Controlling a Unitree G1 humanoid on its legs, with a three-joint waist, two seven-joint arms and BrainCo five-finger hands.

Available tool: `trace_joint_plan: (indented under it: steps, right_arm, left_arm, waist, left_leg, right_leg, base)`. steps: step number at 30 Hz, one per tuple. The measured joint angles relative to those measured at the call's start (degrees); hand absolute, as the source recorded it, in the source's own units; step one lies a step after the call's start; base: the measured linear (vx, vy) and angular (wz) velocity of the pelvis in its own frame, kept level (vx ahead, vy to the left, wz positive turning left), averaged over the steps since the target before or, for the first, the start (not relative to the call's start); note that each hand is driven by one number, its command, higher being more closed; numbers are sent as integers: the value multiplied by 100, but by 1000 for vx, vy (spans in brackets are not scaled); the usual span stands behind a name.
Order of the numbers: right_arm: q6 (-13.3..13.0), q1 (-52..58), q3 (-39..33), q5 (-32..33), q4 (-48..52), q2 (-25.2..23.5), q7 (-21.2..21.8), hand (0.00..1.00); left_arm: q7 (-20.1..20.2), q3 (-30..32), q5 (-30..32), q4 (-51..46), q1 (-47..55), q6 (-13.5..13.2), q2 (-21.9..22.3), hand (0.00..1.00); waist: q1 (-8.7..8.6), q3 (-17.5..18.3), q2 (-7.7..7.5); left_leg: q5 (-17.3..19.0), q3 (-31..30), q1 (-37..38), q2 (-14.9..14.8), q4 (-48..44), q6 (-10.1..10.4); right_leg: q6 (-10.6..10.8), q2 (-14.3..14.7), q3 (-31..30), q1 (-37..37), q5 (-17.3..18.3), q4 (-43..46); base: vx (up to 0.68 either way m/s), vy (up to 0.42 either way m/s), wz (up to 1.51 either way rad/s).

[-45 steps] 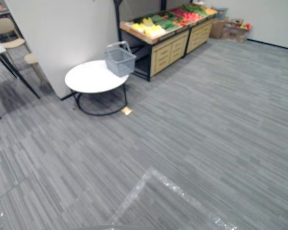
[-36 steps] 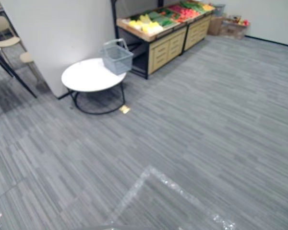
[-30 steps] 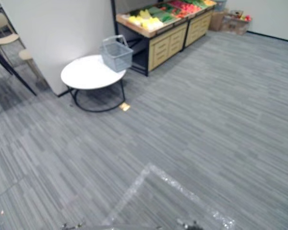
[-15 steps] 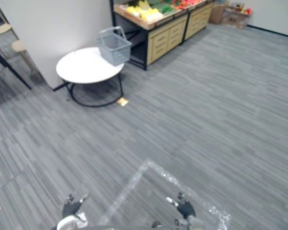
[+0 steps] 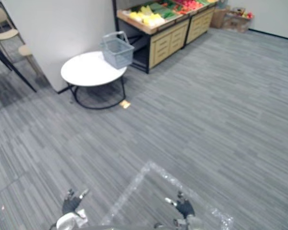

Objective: Pick vegetable in the basket

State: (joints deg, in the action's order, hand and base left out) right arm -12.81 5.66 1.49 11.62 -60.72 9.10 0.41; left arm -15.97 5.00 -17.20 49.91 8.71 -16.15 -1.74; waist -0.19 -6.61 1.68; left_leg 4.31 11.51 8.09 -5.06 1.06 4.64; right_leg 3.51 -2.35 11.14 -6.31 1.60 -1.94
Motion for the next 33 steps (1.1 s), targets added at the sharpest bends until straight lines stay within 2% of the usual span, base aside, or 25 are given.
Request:
trace_joint_plan:
  steps: [3, 6, 7, 8, 11, 12, 13, 14, 15, 16, 18, 19, 21, 22, 24, 26, 27, 28, 29, 30, 31, 32, 33]
  right_arm:
    - [79, -136, -229, -23, -158, 2, -37, 0]
    - [89, -172, -416, -20, -321, 0, -69, 0]
    - [108, -108, -505, -13, -341, -10, -79, 0]
    - [119, -80, -541, -10, -349, -6, -85, 0]
    - [165, -36, -479, -14, -519, 134, -117, 0]
    - [175, -23, -437, -23, -519, 161, -116, 0]
    - [214, 37, -386, -32, -554, 162, -127, 0]
    - [254, 27, -309, -38, -577, 170, -127, 0]
    - [253, 12, -299, -39, -557, 179, -126, 0]
    - [258, -56, -272, -42, -547, 192, -145, 0]
    - [260, -281, -196, -42, -540, 249, -184, 0]
    - [239, -479, -70, -42, -529, 250, -209, 0]
    - [195, -675, 92, -45, -472, 201, -241, 0]
    - [176, -730, 190, -49, -437, 191, -239, 0]
    - [159, -765, 301, -69, -437, 179, -242, 0]
    - [159, -737, 377, -199, -441, 147, -239, 0]
    - [160, -671, 417, -276, -447, 85, -243, 0]
    - [152, -523, 416, -298, -494, -14, -243, 0]
    - [133, -472, 400, -435, -540, -97, -248, 0]
    - [126, -422, 396, -515, -542, -154, -250, 0]
    - [110, -366, 289, -505, -523, -215, -256, 0]
    - [109, -367, 285, -511, -518, -214, -266, 0]
    - [101, -356, 262, -522, -478, -226, -269, 0]
  left_arm:
    - [-97, 101, -1, 60, -72, 5, 6, 0]
    - [-176, 284, -3, 199, -184, 7, -4, 0]
    - [-192, 376, -3, 213, -228, 8, -3, 0]
    - [-199, 411, -3, 212, -236, 8, 1, 0]
    - [-298, 708, 1, 217, -62, 49, 90, 0]
    - [-320, 767, 1, 241, -41, 69, 102, 0]
    - [-351, 901, 1, 293, -45, 137, 131, 0]
    - [-382, 939, 2, 291, -55, 148, 159, 0]
    - [-394, 939, 3, 299, -52, 164, 188, 0]
    - [-398, 881, 7, 368, -49, 178, 226, 0]
    - [-400, 870, 18, 406, -51, 177, 250, 0]
    - [-406, 874, 18, 460, 8, 176, 245, 0]
    - [-418, 877, 53, 644, 131, 182, 256, 0]
    - [-419, 874, 59, 783, 201, 214, 296, 0]
    - [-417, 873, 60, 1040, 253, 303, 343, 0]
    - [-412, 891, 85, 1205, 382, 407, 358, 0]
    - [-404, 958, 196, 1196, 500, 442, 258, 0]
    - [-390, 953, 262, 1200, 663, 441, 183, 0]
    - [-387, 1024, 272, 1170, 681, 452, 122, 0]
    - [-388, 1046, 298, 1157, 629, 455, 42, 0]
    - [-384, 1031, 346, 1104, 549, 458, -46, 0]
    - [-379, 987, 384, 1073, 507, 461, -61, 0]
    - [-360, 870, 406, 1003, 435, 472, -93, 0]
  waist:
    - [-33, -110, 49]
    - [-129, -265, 20]
    - [-134, -298, 13]
    - [-116, -314, 26]
    - [-82, -431, 247]
    - [-80, -471, 271]
    - [-91, -551, 230]
    - [-36, -622, 31]
    - [-19, -627, -32]
    - [35, -672, -12]
    - [117, -697, 121]
    - [211, -700, 185]
    - [239, -696, 270]
    - [288, -678, 364]
    - [367, -668, 484]
    - [424, -629, 434]
    - [499, -495, 179]
    - [552, -211, -32]
    - [517, -64, -213]
    - [465, -63, -277]
    - [435, -75, -351]
    - [396, -79, -376]
    - [331, -114, -406]
  left_leg:
    - [-23, -1, -293, -37, -157, -1]
    - [16, -96, -413, -67, -392, 60]
    - [223, -155, -626, -140, -816, 52]
    - [336, -148, -723, -204, -1047, 75]
    - [959, -93, -1004, -640, -1999, 232]
    - [990, -116, -1014, -660, -2223, 247]
    - [692, -127, -1362, -703, -3119, 235]
    - [89, -139, -1897, -597, -3956, 259]
    - [15, -147, -2083, -521, -4153, 261]
    - [118, -168, -2349, -371, -4113, 251]
    - [56, -131, -2516, -289, -3078, 228]
    - [-105, -145, -2504, -304, -2057, 115]
    - [-433, -220, -2495, -425, -727, 168]
    - [-453, -346, -2542, -576, -259, 207]
    - [-453, -416, -2686, -799, -293, 205]
    - [-553, -366, -2643, -810, -562, 64]
    - [-987, -184, -2647, -601, -869, -43]
    - [-987, -27, -2675, -333, -992, -42]
    - [-922, 53, -2627, -31, -1061, -170]
    - [-810, 66, -2458, 165, -1095, -299]
    - [-568, 111, -2189, 330, -1188, -491]
    - [-417, 119, -2027, 398, -1216, -559]
    - [-168, 44, -1622, 551, -1200, -691]
  right_leg:
    - [-114, -27, -3, 447, 151, 495]
    - [-173, -78, 91, 619, 407, 931]
    - [-205, -79, 119, 725, 608, 1131]
    - [-236, -53, 118, 739, 660, 1201]
    - [-377, 258, 90, 618, 802, 1371]
    - [-426, 274, 79, 580, 880, 1424]
    - [-483, 211, 95, 492, 917, 1423]
    - [-488, 8, 59, 409, 920, 1340]
    - [-489, -65, 36, 352, 918, 1299]
    - [-490, -198, -45, 293, 917, 1268]
    - [-436, -229, -108, 260, 950, 1253]
    - [-389, -205, -177, 246, 978, 1237]
    - [-312, -76, -205, 73, 1030, 1078]
    - [-235, 49, -235, -38, 1098, 987]
    - [-67, 146, -272, -228, 1313, 981]
    - [105, 11, -441, -471, 1604, 1042]
    - [175, -337, -557, -502, 1819, 1126]
    - [171, -622, -665, -471, 1827, 1248]
    - [182, -958, -804, -112, 1676, 2014]
    - [105, -1135, -897, 111, 1426, 2751]
    - [-75, -1309, -966, 431, 793, 3754]
    - [-160, -1408, -941, 590, 311, 4222]
    - [-259, -1629, -803, 810, -669, 5136]
  base:
    - [-53, -19, -6]
    - [-89, -53, 17]
    - [-79, -64, 17]
    - [-74, -94, 4]
    - [-4, -104, -20]
    - [37, -42, 2]
    - [5, -44, 6]
    - [11, -59, 4]
    - [92, -76, -4]
    - [147, -7, 1]
    - [147, 40, -18]
    - [160, 62, -36]
    - [306, 118, -21]
    - [350, 165, -9]
    - [421, 273, -17]
    - [510, 359, -35]
    - [594, 371, -52]
    - [746, 386, -51]
    - [781, 368, -16]
    - [773, 367, 14]
    - [511, 275, 28]
    - [606, 310, 31]
    - [469, 229, 30]
